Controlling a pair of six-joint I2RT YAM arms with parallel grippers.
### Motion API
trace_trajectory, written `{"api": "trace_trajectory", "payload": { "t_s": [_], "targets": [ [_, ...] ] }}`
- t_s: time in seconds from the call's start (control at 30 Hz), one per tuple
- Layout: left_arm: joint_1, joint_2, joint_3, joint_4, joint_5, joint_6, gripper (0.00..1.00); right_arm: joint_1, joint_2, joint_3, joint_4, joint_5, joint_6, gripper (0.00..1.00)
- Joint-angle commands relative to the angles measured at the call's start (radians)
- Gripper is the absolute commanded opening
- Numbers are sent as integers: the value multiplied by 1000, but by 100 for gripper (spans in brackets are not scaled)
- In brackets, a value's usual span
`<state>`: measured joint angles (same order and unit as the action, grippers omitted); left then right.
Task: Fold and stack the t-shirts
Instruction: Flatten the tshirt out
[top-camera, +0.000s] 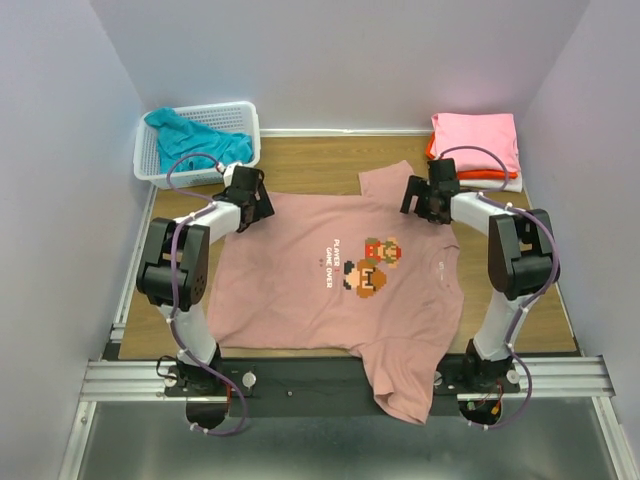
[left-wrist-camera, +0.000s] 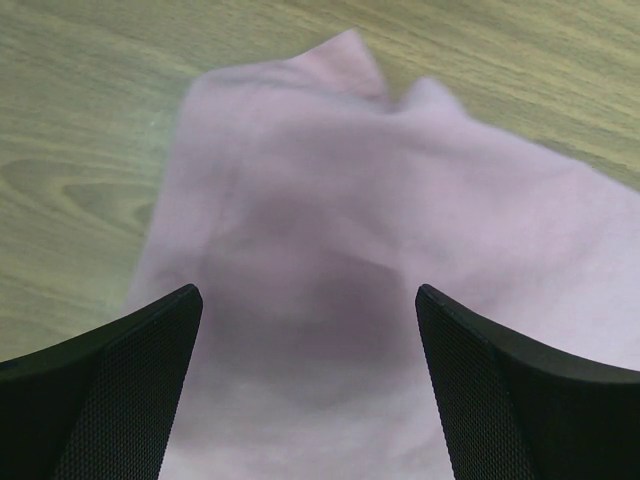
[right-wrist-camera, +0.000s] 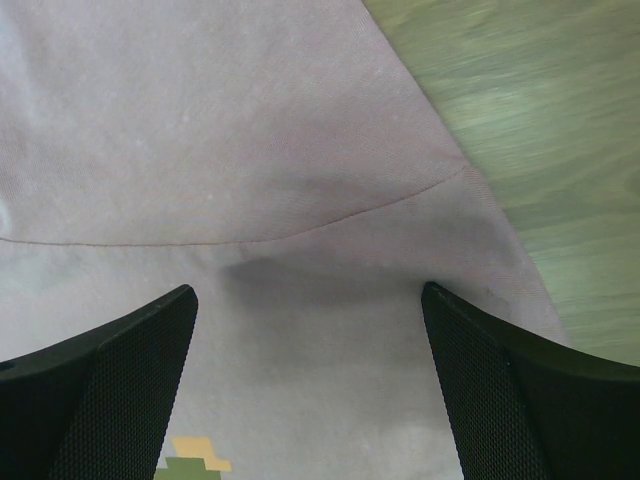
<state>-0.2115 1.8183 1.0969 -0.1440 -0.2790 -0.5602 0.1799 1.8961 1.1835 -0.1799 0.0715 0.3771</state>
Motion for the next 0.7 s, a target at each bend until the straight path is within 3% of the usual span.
{"api": "trace_trajectory", "payload": {
  "t_s": [0.0, 0.37, 0.67],
  "targets": [
    [-15, 44, 47, 11, 43, 22, 95, -36, 23, -22, -29, 65, -15, 100],
    [-28, 133, 181, -31, 67, 34, 94, -45, 34, 91, -52, 76, -121, 100],
    [-63, 65, 239, -42, 47, 54, 94, -45, -66, 106, -67, -102, -122, 100]
  ]
}}
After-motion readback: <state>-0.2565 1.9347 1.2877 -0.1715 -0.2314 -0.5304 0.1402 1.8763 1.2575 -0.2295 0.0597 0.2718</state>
